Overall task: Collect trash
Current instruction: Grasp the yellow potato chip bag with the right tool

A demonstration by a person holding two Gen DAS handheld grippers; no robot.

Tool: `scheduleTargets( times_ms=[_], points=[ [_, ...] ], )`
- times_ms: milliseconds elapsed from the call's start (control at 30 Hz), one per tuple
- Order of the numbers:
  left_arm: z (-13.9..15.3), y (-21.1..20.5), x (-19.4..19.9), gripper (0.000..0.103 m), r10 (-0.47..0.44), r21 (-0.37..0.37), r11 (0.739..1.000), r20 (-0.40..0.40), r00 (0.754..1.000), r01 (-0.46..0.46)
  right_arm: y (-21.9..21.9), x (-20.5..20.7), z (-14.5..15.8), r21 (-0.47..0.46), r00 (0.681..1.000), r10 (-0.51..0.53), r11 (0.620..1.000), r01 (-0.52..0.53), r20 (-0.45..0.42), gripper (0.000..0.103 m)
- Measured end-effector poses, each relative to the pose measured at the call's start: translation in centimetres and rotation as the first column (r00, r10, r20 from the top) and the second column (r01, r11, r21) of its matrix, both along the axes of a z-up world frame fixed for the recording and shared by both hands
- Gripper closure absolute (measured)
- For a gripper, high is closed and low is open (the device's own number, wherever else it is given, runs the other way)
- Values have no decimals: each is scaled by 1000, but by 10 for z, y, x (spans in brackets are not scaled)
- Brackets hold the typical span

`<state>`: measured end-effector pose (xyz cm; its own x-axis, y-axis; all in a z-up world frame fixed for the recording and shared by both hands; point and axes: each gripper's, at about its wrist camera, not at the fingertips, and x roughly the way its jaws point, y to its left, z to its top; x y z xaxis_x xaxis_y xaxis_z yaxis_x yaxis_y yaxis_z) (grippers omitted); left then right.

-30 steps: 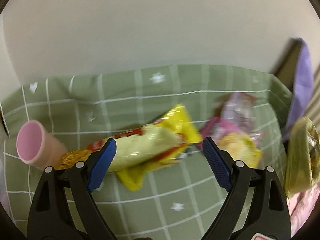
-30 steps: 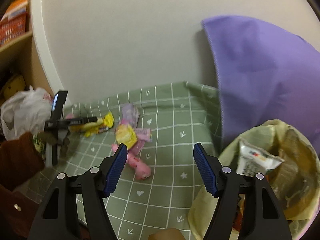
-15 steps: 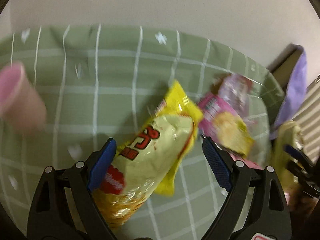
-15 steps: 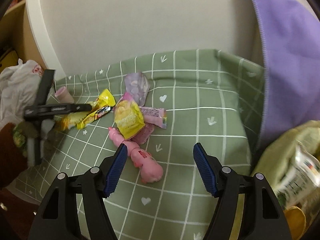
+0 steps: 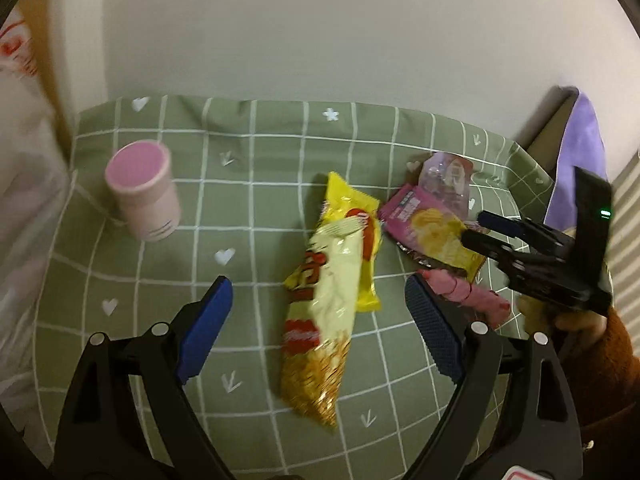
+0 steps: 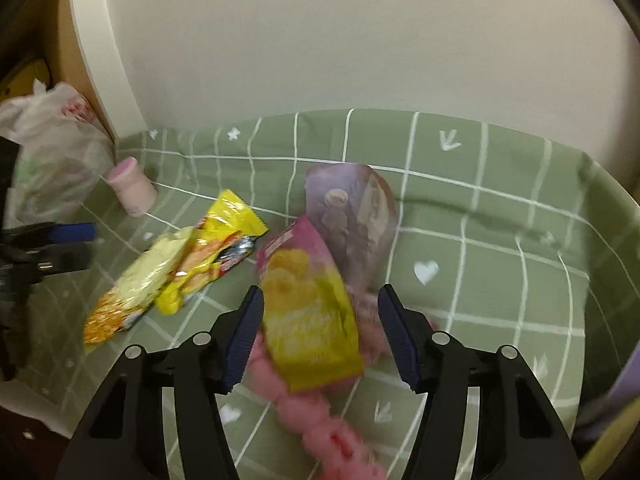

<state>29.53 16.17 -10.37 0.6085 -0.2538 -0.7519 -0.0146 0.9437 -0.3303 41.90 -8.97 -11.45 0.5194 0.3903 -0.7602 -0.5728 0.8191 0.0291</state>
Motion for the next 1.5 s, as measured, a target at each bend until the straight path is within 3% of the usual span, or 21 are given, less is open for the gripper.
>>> scheduleTargets(
  times_ms=[67, 133, 233, 433, 600, 700, 800, 967, 1000, 1033, 1100, 1133, 1233, 1333, 1500],
  points=[
    [0, 4, -4, 19, 29, -1, 1000, -3, 1000, -29, 8, 10, -14, -54, 999, -23, 998, 21, -26, 50],
    [-2, 8, -10, 19, 44, 5, 999, -13, 999, -44, 11, 13, -22, -63, 998, -27, 998, 24, -53, 66],
    [-9, 8, -13, 19, 41, 13, 999, -25, 999, -41, 6, 7, -23, 7, 995, -8, 1000, 9, -103, 87],
    [-17, -8, -5, 19, 1, -1, 1000, -24, 1000, -1, -18, -22, 9, 93, 997, -46, 994, 51, -55, 92],
    [-19, -20, 7, 19, -32, -34, 999, -26, 999, 31, -44, -57, 36, 157, 993, -110, 981, 114, -34, 92],
    [-30, -28, 18, 19, -77, -85, 994, -93, 993, 69, -46, -79, 31, 136, 992, -118, 983, 123, -43, 92],
    [-35, -35, 22, 19, -84, -77, 994, -106, 991, 76, -52, -96, 20, 113, 990, -115, 986, 124, -84, 92],
    [-22, -41, 22, 19, -67, -32, 997, -68, 995, 65, -63, -110, 17, 182, 990, -100, 976, 118, -104, 91],
    [-17, -41, 21, 20, -56, -23, 998, -52, 997, 54, -65, -110, 19, 196, 991, -106, 973, 121, -86, 88],
    [-14, -39, 19, 20, -47, -15, 999, -41, 998, 47, -66, -109, 22, 205, 992, -107, 972, 118, -66, 69],
    [-8, -38, 15, 20, -35, -1, 999, -21, 999, 35, -64, -103, 25, 228, 995, -82, 969, 91, -51, 46],
    [-5, -36, 13, 19, -31, 7, 999, -8, 999, 31, -61, -97, 25, 226, 997, -52, 972, 65, -65, 46],
    [2, -33, 4, 19, -27, 25, 999, 21, 999, 26, -36, -82, 19, 106, 993, 32, 994, -20, -113, 48],
    [8, -26, -6, 19, -7, 50, 999, 45, 999, 5, -12, -76, 20, -14, 998, 63, 998, -63, -18, 48],
    [8, -6, -21, 19, 48, 63, 997, 44, 998, -51, 14, -37, 12, -56, 987, 157, 986, -158, -25, 48]
  ],
)
